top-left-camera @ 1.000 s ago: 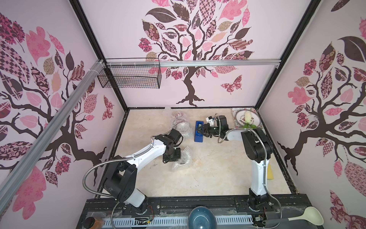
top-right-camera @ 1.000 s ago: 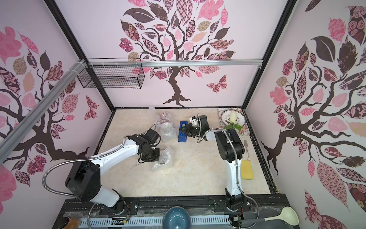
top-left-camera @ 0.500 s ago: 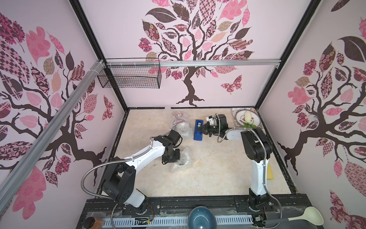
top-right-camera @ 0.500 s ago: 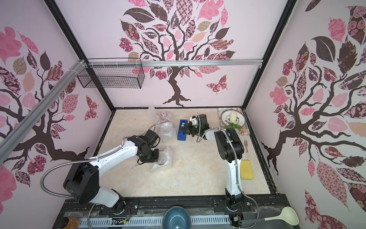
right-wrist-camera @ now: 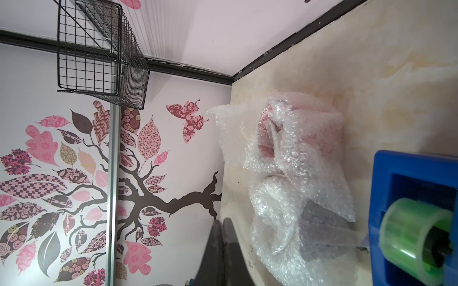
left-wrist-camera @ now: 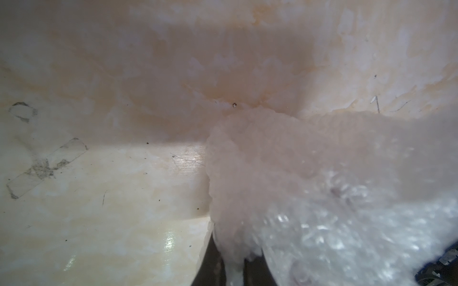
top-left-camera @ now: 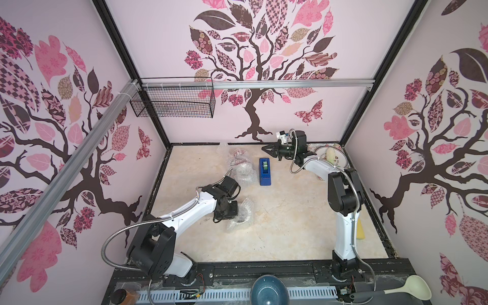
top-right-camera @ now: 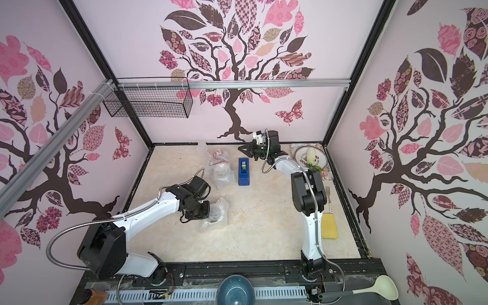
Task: Wrap mugs in bubble wrap
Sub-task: Tear off the tape using the Tape Cutter.
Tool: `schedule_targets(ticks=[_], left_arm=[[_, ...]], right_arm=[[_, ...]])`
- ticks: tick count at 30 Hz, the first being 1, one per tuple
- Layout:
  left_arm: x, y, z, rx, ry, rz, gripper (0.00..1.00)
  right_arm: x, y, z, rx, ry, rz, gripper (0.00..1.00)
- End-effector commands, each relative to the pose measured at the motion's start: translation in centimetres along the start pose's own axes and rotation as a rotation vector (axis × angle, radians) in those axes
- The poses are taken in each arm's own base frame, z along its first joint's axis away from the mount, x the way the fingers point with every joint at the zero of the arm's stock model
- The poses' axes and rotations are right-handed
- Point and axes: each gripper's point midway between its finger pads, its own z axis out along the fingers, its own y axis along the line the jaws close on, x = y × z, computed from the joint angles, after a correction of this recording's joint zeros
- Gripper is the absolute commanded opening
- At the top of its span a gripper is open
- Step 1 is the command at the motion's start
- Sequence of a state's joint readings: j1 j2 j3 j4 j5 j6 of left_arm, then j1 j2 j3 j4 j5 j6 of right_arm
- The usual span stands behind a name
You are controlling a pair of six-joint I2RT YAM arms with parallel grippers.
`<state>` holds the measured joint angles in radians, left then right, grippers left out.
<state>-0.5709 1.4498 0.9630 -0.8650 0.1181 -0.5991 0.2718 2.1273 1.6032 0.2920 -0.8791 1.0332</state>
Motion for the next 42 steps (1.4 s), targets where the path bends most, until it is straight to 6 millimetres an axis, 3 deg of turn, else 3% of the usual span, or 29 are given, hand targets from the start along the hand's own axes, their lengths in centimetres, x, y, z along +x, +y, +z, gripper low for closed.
schedule_targets(ticks=[1,6,13,23,33,42], left_arm=[[0.8,0.2,0.4,0.012,0.017,0.000,0.00],[0.7,0.2,0.5,0.011,0.016,0.003,0.00],[0.4,0.0,0.4,0.012,0.015,0.014,0.00],[0.2,-0.1,0.6,0.012,0.020,0.015,0.00],[0.3,0.0,0.7,0.006,0.019,0.018,0.00],[0.2,0.0,0.8,0.001,0.018,0.022,0.00]], right_arm=[[1.0,3.7,-1.6,-0.069,-0.007,-0.001,0.00],[4.3,2.8,-2.3,-0.081,0.021,0.042,0.00],[9.1,-0.1,-2.8,-0.047,0.058,0.108,0.00],[13.1,-3.3,-4.4,0.010,0.077,0.164,0.00],[15.0,-6.9,-4.3,0.055,0.107,0.209,0.00],[15.9,-7.7,-3.7,0.061,0.128,0.222,0.00]])
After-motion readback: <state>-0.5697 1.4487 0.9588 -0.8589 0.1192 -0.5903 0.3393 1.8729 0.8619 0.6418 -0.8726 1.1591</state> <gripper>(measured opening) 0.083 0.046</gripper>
